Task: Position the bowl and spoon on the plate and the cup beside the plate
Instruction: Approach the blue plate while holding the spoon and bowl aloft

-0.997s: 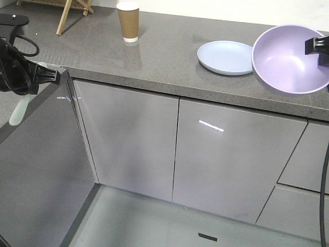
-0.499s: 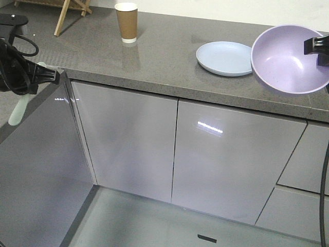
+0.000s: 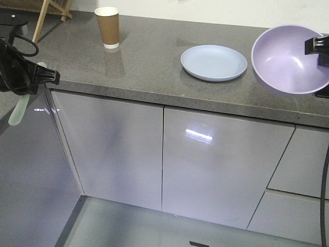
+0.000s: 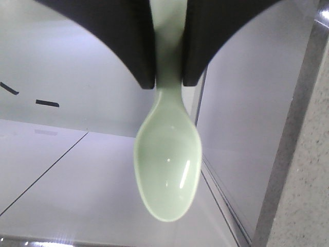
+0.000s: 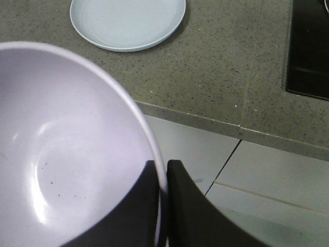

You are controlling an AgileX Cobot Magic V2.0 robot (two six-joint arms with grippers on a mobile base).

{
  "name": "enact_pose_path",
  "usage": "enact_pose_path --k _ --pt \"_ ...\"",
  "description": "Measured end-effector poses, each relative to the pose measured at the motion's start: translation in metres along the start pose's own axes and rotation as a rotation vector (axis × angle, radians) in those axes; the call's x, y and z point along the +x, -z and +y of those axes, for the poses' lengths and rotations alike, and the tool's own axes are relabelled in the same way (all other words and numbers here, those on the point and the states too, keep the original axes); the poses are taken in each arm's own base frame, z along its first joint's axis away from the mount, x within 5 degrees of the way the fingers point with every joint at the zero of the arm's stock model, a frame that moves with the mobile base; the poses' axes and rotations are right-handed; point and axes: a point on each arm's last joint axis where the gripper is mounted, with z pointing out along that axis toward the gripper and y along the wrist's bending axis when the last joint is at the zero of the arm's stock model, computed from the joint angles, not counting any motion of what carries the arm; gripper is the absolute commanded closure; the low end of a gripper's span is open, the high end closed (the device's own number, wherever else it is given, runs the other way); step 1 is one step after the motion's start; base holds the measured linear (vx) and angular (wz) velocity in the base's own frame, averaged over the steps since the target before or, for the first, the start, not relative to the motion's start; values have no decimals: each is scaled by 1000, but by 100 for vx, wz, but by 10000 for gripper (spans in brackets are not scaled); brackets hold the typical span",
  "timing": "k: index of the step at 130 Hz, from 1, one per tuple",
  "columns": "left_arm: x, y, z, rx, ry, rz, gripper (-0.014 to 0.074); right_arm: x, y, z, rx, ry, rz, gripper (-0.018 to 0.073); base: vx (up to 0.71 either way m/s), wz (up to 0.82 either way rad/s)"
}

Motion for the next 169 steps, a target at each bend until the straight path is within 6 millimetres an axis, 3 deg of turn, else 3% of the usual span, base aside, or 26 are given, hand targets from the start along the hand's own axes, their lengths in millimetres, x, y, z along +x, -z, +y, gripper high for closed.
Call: enact_pose_path --k 169 --pt "0 0 0 -1 0 0 604 0 0 0 0 0 0 563 15 -10"
